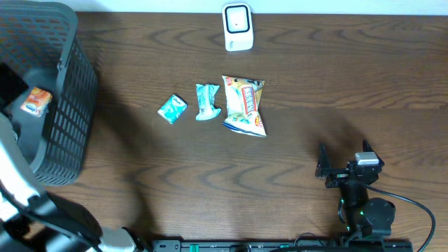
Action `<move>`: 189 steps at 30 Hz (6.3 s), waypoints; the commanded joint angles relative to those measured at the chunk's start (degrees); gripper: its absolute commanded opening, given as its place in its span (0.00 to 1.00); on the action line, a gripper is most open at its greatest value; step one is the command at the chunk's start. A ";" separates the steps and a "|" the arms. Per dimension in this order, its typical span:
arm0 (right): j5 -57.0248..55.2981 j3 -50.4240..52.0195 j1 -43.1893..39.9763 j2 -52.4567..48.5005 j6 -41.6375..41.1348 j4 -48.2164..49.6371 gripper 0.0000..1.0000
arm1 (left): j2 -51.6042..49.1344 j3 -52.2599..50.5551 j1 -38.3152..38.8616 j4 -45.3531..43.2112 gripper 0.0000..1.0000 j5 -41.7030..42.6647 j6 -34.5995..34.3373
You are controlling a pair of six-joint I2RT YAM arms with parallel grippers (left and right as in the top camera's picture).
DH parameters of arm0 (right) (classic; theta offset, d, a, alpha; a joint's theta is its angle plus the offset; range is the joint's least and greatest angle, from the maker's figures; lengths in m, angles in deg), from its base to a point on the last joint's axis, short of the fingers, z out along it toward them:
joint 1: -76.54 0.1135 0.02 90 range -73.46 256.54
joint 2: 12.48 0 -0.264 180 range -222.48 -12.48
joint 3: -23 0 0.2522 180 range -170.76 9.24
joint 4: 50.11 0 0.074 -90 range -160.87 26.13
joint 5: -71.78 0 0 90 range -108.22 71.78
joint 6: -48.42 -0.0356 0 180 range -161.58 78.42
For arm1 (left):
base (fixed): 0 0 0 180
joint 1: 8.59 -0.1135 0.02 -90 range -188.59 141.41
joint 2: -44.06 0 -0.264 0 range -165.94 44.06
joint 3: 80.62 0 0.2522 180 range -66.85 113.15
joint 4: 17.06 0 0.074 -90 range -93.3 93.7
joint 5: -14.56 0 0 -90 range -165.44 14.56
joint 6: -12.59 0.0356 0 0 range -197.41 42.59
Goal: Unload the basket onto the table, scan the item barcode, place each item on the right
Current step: 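Reach the left gripper into the basket and grasp the orange box, then carry the orange box with the left gripper and release it near the scanner, then reach the left gripper into the basket and grasp the dark green pack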
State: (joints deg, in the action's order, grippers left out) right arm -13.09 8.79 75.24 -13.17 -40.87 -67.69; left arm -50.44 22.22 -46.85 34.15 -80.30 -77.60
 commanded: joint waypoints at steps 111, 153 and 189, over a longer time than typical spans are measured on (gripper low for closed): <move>-0.26 0.13 -0.11 0.31 0.63 -0.17 0.99 | 16.85 -0.11 9.35 -18.67 0.07 26.99 -21.11; -0.26 0.13 -0.11 0.31 0.63 -0.17 0.99 | -21.24 -0.13 54.12 -7.98 0.24 4.17 -21.57; -0.26 0.13 -0.11 0.31 0.63 -0.17 0.99 | 12.94 -0.02 5.14 -10.05 0.81 -5.11 3.10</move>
State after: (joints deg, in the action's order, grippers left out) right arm -13.09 8.79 75.22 -13.17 -40.87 -67.66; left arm -34.68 22.01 -36.93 20.95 -83.39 -86.60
